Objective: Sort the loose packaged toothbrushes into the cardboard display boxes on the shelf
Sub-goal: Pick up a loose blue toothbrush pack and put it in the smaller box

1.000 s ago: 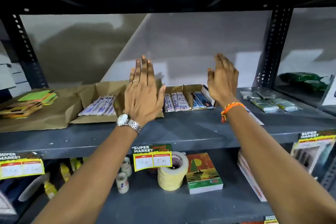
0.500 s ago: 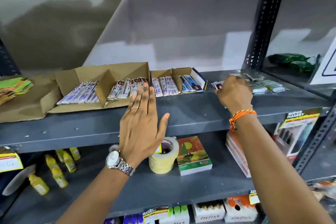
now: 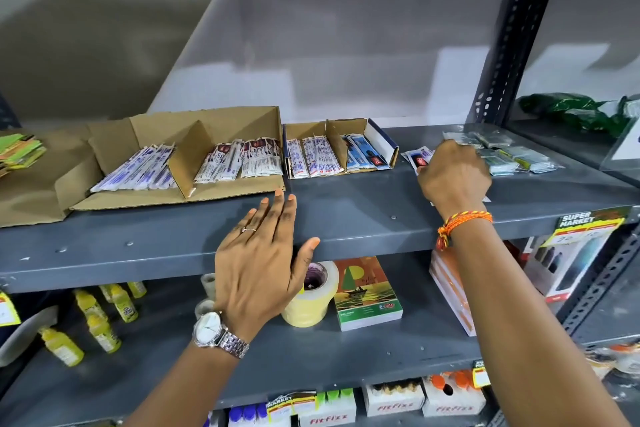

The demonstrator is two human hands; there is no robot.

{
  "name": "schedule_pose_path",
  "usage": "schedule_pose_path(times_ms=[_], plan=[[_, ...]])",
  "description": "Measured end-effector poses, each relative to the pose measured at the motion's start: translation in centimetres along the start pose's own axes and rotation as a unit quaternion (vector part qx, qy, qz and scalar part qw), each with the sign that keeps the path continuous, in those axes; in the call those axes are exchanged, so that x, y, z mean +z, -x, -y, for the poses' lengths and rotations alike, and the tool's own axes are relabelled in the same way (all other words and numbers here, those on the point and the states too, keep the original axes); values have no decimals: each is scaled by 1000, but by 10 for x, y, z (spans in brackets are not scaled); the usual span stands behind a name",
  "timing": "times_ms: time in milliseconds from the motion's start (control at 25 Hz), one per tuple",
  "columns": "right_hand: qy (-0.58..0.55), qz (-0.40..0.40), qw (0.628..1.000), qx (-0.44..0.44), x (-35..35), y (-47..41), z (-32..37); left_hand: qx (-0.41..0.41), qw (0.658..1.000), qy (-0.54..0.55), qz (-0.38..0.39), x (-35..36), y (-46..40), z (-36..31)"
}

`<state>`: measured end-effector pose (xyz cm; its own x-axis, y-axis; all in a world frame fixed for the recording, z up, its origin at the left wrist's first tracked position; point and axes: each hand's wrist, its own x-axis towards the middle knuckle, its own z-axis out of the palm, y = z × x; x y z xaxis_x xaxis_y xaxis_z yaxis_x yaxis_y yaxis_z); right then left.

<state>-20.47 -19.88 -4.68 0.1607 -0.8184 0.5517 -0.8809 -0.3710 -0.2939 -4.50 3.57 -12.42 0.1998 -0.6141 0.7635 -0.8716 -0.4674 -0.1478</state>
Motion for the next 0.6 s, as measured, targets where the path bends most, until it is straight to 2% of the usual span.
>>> schedule_pose_path(times_ms=[160, 360, 600], plan=[[-1, -1, 1000, 20, 0, 0, 2, -1, 1000, -16, -13, 4, 1, 0], [-64, 17, 996, 62, -3, -4, -1, 0, 1000, -10, -25, 6, 0, -1], [-21, 4, 999, 31, -2, 0, 1, -3, 1000, -4, -30, 4, 0, -2]])
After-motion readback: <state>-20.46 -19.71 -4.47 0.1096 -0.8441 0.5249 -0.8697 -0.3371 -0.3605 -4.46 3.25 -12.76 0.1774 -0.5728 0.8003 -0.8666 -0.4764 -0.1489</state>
